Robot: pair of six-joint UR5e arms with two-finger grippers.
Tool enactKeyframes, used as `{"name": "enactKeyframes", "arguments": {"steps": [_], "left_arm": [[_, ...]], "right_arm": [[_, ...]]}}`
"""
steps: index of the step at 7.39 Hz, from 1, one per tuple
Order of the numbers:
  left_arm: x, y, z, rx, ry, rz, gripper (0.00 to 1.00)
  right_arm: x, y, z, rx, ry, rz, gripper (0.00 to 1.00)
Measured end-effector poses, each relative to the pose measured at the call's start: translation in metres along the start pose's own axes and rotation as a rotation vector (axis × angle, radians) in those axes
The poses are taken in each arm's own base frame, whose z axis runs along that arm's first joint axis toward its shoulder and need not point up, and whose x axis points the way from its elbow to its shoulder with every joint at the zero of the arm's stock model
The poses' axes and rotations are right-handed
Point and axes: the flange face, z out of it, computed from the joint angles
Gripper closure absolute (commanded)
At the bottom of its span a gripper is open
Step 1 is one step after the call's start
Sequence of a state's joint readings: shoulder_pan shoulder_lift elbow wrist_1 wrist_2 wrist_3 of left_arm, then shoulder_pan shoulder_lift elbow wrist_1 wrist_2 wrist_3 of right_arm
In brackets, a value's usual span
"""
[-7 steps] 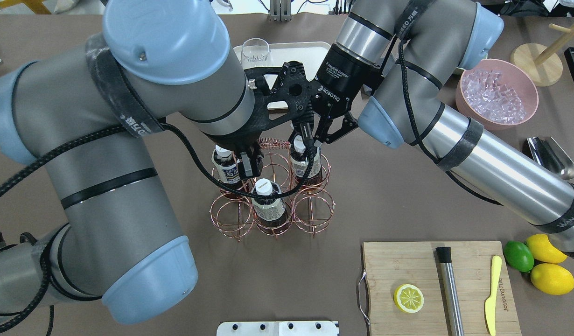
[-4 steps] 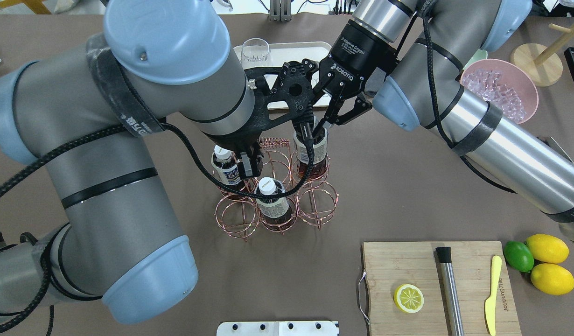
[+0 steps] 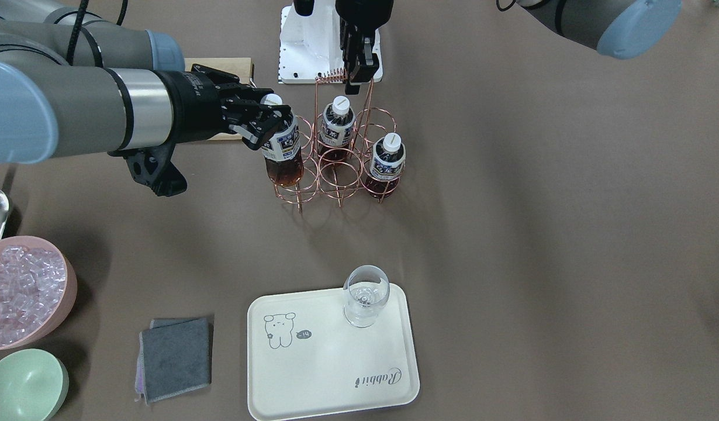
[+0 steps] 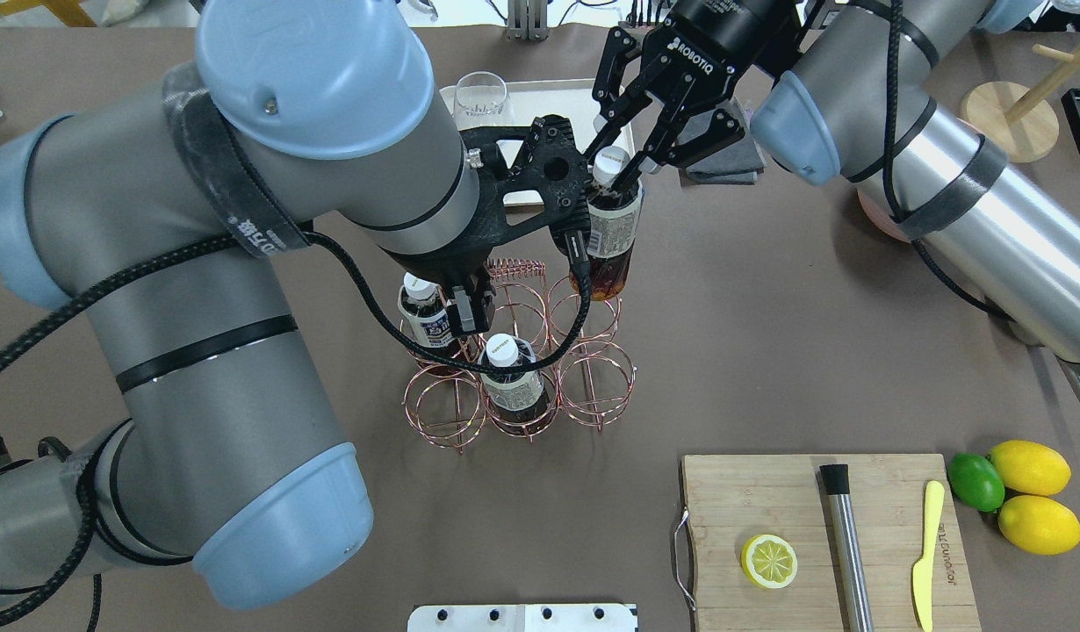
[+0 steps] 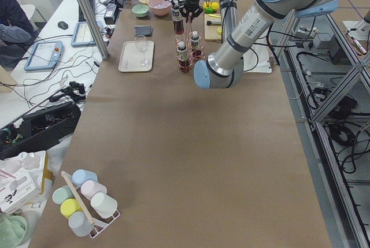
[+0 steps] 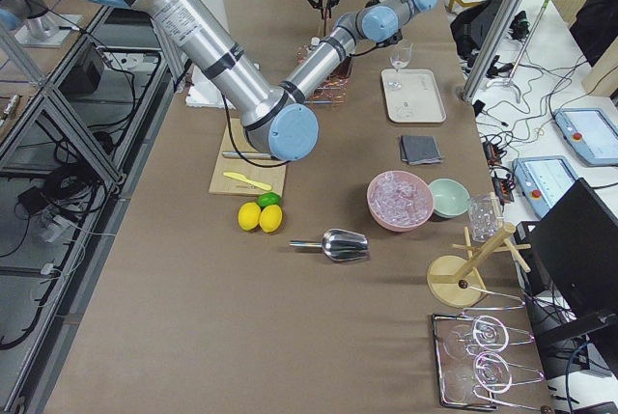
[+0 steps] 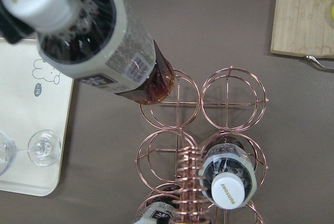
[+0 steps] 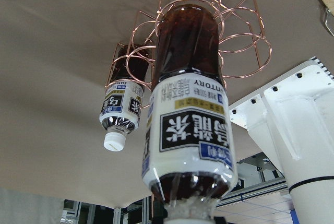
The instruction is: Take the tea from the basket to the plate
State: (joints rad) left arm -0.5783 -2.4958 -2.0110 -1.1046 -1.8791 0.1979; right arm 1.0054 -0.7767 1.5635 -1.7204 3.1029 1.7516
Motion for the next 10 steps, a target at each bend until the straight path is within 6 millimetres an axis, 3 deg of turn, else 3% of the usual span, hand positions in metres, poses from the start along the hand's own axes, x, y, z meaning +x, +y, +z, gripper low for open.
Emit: {"name": "enactKeyframes", "arguments": {"steps": [3,7,10], "left_arm": [[0.0,0.0,0.0,0.0,0.0,0.0,1.0],[0.0,0.0,0.0,0.0,0.0,0.001,1.0],[-0.001,0.0,0.0,-0.001,-0.002,-0.001,1.0]], "right_arm": [[0.011,-0.012,-0.033,0.017,-0.045,-0.009,1.0],[0.002,-0.071,-0.061,0.109,-0.083,-0.021,1.0],[-0.021,-0.111,-0.071,0.147,-0.084,-0.014,1.0]]}}
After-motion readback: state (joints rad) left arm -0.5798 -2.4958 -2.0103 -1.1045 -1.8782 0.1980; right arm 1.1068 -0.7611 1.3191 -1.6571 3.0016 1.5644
